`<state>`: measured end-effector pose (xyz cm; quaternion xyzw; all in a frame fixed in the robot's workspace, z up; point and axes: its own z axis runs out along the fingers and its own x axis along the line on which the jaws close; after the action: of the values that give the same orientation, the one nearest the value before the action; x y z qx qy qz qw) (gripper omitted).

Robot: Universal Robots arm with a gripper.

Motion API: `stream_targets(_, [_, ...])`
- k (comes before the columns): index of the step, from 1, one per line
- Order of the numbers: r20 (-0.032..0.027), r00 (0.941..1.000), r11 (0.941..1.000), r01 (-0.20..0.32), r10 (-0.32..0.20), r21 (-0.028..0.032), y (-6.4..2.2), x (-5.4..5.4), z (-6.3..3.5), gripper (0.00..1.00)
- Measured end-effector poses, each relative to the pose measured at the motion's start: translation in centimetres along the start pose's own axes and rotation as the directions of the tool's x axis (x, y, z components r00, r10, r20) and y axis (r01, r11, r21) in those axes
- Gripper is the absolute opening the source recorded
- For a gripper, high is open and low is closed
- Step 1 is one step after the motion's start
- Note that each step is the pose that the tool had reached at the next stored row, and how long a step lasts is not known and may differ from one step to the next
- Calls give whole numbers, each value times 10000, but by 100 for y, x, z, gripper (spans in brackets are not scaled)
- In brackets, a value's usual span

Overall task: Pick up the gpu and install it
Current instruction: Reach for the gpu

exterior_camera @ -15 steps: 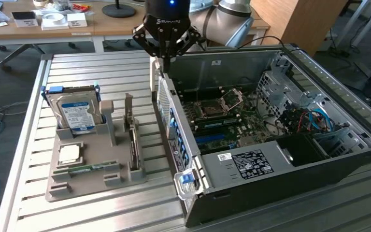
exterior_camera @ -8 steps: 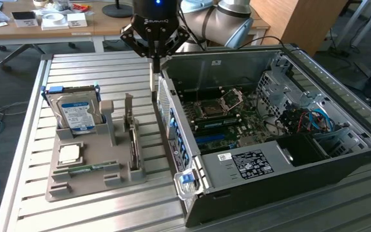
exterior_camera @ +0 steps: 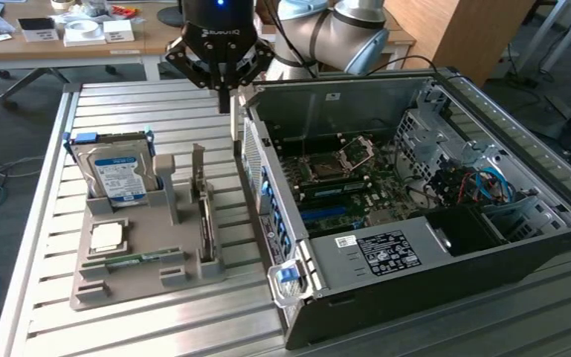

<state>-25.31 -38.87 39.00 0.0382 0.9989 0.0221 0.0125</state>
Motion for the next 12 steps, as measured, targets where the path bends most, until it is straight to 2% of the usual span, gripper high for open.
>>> stream_targets(8, [0, 10000, 10000, -1, 1, 1, -12, 212, -2, 11])
stream_targets(12, [0, 10000, 10000, -1, 1, 0, -16, 262, -3, 11])
